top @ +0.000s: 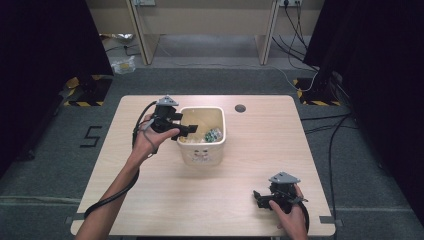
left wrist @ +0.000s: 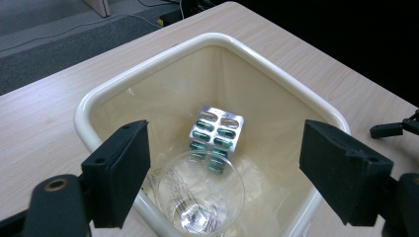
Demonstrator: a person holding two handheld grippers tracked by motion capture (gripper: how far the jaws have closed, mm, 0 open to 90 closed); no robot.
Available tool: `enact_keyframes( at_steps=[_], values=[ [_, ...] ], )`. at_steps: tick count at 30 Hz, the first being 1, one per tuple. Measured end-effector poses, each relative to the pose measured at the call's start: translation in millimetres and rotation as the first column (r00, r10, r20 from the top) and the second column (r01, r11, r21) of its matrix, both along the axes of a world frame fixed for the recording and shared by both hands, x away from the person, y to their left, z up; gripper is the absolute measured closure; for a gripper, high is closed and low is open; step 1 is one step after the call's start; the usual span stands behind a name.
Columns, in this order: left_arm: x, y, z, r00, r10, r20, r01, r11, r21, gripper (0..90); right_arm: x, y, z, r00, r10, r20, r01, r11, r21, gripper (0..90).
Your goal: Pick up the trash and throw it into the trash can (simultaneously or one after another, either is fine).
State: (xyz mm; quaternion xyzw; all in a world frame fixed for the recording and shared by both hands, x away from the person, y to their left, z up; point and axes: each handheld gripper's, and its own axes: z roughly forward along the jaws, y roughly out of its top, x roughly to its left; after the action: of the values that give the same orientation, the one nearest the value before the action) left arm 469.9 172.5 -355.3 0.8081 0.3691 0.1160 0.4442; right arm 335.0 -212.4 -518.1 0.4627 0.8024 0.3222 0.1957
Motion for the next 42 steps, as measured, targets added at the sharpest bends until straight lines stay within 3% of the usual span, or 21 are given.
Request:
enact_keyframes(
  at_steps=[14,24,42],
  values=[
    [-12.7,18.8,2.6,0.9996,0.02,0.019,-0.02,0.9997,-0.01,19.3,0.0,0.0,0.0,1.0,0.0,0.0,0.0,1.0,0.0,0.8],
    [-25.5,36.5,6.6,0.9974,0.047,0.054,-0.046,0.9987,-0.02,19.3,0.0,0.0,0.0,1.0,0.0,0.0,0.0,1.0,0.0,0.8],
    [-46.9,60.3,-3.2,0.9943,0.079,0.072,-0.076,0.996,-0.047,19.3,0.0,0.1,0.0,1.0,-0.001,-0.001,0.001,1.0,0.0,0.8]
  ],
)
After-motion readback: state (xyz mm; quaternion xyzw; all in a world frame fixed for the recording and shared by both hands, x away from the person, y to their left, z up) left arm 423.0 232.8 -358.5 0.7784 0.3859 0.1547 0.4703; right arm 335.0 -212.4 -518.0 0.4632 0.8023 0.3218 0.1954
